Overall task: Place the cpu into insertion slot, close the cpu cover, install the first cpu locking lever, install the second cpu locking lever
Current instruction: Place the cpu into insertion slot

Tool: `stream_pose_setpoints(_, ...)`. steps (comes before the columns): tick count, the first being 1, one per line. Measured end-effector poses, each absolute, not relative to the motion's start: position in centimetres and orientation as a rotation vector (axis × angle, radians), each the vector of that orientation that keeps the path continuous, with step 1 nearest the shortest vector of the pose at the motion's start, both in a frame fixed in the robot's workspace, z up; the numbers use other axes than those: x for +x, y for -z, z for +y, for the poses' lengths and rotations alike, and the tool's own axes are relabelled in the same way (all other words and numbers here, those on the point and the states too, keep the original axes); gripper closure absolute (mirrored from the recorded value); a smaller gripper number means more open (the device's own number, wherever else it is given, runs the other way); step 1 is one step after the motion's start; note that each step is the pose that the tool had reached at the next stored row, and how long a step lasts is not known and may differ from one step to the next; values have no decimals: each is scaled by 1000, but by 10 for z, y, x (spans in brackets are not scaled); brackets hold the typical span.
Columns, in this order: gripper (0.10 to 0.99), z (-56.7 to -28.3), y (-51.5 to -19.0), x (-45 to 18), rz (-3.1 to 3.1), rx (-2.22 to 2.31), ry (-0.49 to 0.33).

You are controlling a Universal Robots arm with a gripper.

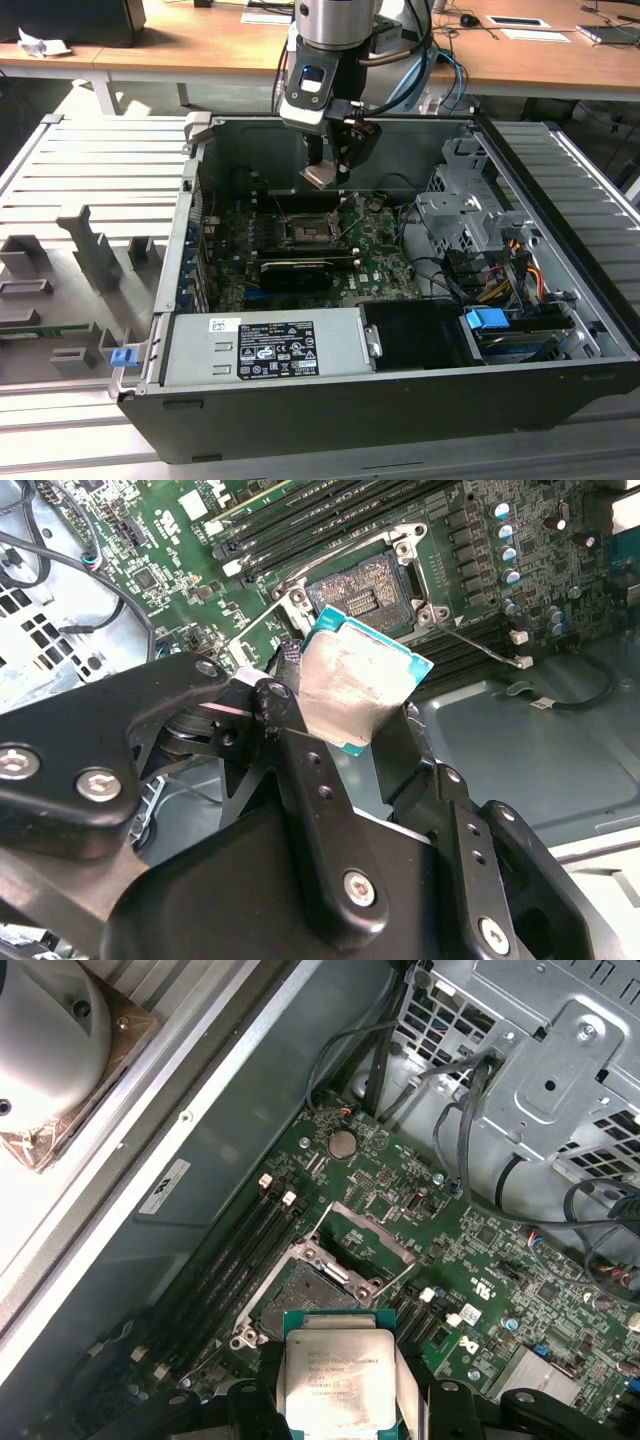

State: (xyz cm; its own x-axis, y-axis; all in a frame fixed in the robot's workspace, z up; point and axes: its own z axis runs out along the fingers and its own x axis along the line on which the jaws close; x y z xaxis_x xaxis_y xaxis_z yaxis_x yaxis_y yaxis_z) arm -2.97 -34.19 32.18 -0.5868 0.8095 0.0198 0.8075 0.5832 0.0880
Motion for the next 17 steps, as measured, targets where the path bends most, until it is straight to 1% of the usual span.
stream_pose_setpoints(10, 557, -342, -321, -30, 2770, 1427, -136)
stream_pose_setpoints(17, 557, -342, -320, -30, 2713, 1527, -135)
